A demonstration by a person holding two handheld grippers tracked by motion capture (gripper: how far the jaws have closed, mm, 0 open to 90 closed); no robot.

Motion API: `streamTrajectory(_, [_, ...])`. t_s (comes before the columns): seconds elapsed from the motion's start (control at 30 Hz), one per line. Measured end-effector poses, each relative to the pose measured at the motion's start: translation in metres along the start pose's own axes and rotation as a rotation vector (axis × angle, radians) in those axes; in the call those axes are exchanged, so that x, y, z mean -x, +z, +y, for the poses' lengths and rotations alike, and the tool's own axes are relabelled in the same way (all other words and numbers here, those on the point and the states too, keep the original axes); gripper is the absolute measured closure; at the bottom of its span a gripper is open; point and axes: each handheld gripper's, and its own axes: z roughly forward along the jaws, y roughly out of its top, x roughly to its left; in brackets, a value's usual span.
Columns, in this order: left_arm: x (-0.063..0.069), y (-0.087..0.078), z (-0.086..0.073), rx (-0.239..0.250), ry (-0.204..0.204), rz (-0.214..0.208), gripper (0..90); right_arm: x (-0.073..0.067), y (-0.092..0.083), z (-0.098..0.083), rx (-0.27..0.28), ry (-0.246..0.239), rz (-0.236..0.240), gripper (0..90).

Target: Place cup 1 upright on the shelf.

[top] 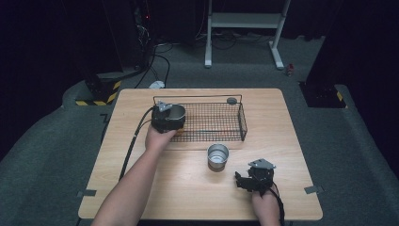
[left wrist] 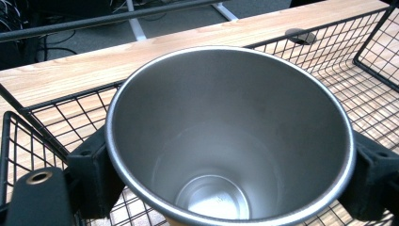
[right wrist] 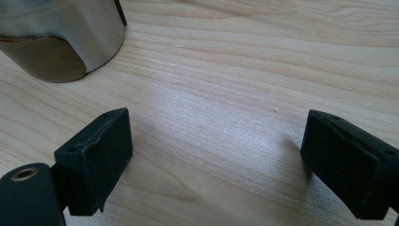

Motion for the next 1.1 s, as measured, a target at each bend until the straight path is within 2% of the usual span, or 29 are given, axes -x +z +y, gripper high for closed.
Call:
streamTrajectory(0.27, [0.001, -0.002, -0.001, -0.013, 0.014, 0.003, 12.8, 0.0, 0.0, 0.0, 0.001, -0.001, -0.001, 9.3])
streamTrajectory(0.63, [0.0, -0.002, 0.0, -0.028, 0.006, -0.002, 5.5, 0.0, 0.0, 0.0, 0.0, -0.001, 0.0, 9.4])
streamTrajectory(0.77, [-0.001, -0.004, 0.001, -0.043, -0.012, -0.011, 1.9, 0.0, 0.0, 0.0, 0.001, -0.002, -0.001, 9.3])
streamTrajectory(0.83, [-0.002, -0.005, 0.001, -0.053, -0.007, -0.011, 0.6, 0.0, 0.0, 0.0, 0.001, -0.001, -0.001, 9.3])
streamTrajectory(0.9, [-0.003, -0.005, 0.001, -0.061, -0.019, -0.02, 0.6, 0.0, 0.0, 0.0, 0.001, -0.002, -0.001, 9.3])
streamTrajectory(1.1, [-0.005, -0.011, 0.003, -0.065, -0.02, -0.031, 0.4, 0.0, 0.0, 0.0, 0.001, -0.001, -0.001, 9.3])
